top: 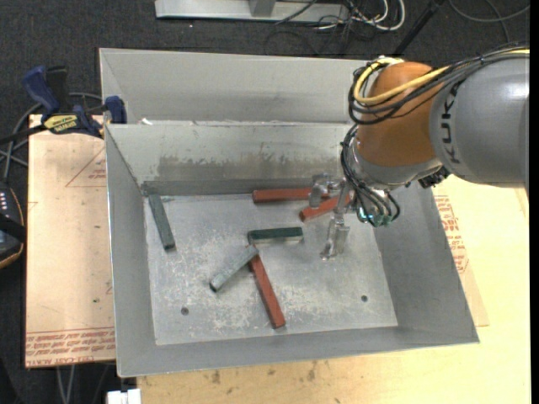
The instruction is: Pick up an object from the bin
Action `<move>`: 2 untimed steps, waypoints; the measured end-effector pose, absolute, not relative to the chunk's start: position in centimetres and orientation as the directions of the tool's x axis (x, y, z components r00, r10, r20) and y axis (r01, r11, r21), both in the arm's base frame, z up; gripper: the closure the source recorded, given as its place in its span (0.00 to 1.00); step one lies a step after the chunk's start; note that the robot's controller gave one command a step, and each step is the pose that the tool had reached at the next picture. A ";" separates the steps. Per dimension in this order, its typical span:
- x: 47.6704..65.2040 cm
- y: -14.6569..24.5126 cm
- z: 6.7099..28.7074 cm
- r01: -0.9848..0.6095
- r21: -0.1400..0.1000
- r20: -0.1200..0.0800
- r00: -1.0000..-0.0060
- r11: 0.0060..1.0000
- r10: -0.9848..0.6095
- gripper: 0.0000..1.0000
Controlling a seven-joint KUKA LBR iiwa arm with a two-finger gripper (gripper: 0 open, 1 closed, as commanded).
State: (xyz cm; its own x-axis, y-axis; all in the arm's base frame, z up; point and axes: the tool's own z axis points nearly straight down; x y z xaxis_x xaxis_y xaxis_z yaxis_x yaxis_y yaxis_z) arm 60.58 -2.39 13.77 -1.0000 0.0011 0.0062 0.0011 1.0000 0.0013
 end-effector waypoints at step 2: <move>61.8 0.6 7.1 0.086 0.002 -0.003 -0.996 0.996 0.086 1.00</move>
Offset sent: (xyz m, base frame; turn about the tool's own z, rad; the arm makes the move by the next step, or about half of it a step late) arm 0.0108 0.0288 -0.0677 0.0872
